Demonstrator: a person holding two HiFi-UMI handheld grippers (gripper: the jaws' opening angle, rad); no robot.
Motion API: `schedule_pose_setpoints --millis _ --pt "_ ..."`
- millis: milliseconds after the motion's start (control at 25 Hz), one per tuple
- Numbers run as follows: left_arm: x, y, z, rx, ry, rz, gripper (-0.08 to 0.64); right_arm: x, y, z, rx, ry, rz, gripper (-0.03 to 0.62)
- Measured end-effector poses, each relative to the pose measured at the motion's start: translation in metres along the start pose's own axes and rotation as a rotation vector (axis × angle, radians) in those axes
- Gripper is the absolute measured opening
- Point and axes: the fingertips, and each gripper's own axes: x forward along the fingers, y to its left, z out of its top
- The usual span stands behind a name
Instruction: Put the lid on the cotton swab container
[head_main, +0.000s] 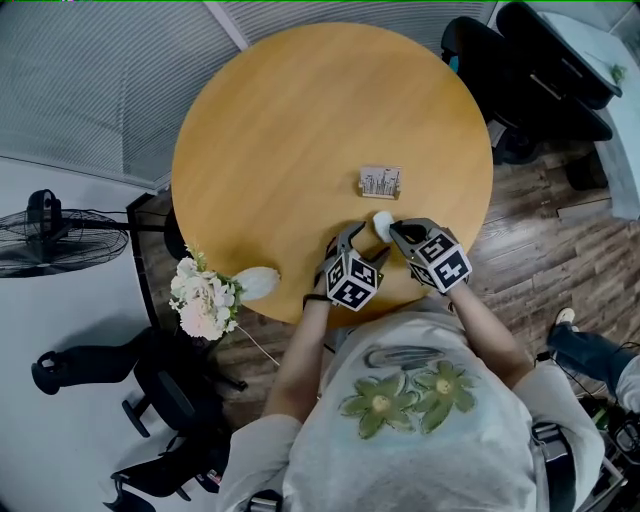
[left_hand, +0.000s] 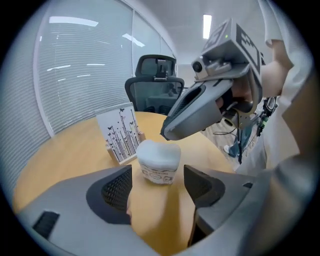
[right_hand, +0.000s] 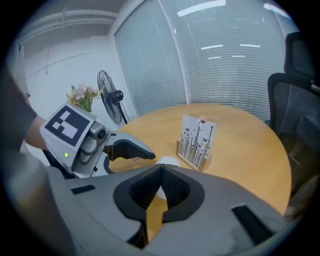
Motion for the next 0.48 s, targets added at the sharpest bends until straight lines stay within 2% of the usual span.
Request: schedule_pose_setpoints --millis 240,320,480 --pt "-0.030 0.012 0.016 -0.136 -0.126 0.051 0.269 -0.029 -0.004 0.026 -0.035 -0.180 -0.088 -0.002" --pt "-0.041 0.017 0.025 -0.151 -0.171 0.090 0.225 -0.038 -0.001 0.031 -0.040 -0.220 -0.099 -0.002" --pt "-0.069 0.032 0.045 -0.176 -0.275 0.201 0.076 -0.054 0.006 0.040 -0.039 -0.284 -0.111 -0.002"
